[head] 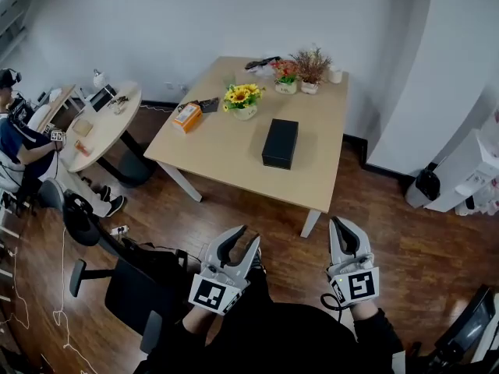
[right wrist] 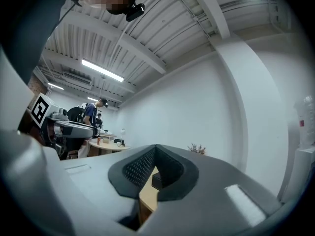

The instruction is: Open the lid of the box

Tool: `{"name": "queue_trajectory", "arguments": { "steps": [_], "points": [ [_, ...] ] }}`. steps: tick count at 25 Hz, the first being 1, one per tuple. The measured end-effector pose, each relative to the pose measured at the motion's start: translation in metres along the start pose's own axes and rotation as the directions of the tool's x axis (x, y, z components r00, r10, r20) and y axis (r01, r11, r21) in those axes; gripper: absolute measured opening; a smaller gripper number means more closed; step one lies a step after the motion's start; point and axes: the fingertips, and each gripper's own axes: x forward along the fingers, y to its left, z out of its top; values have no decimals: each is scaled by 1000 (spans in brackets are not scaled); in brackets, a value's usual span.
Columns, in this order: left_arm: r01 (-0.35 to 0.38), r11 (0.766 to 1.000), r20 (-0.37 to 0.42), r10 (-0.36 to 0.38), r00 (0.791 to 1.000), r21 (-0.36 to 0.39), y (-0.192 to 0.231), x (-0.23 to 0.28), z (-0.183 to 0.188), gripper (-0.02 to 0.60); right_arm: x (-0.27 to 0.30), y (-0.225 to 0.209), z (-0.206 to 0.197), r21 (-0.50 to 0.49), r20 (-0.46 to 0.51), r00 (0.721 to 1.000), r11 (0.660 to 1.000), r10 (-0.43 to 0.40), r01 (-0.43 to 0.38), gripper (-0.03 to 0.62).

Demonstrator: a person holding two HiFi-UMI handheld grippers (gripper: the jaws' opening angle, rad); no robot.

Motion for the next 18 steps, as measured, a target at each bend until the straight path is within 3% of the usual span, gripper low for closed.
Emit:
{"name": "queue_trajectory", "arguments": {
  "steps": [4, 10, 14, 18],
  "points": [
    [52, 999, -63, -51, 997, 15, 46, 60, -37, 98, 60, -15, -29, -23, -61, 998, 1000, -12, 11, 0],
    [185, 982, -73, -189, 979, -47, 121, 173, -68, 102, 159, -47, -67, -5, -179, 978, 994, -110, 111, 0],
    [168, 986, -191, -164, 968, 8, 180, 240, -91, 94, 225, -67, -89, 9, -234, 958, 985, -166, 173, 0],
    [194, 980, -296, -196, 935, -36, 213, 292, -136, 83, 275, -70, -133, 35, -334, 936, 991, -112, 132, 0]
  ]
}}
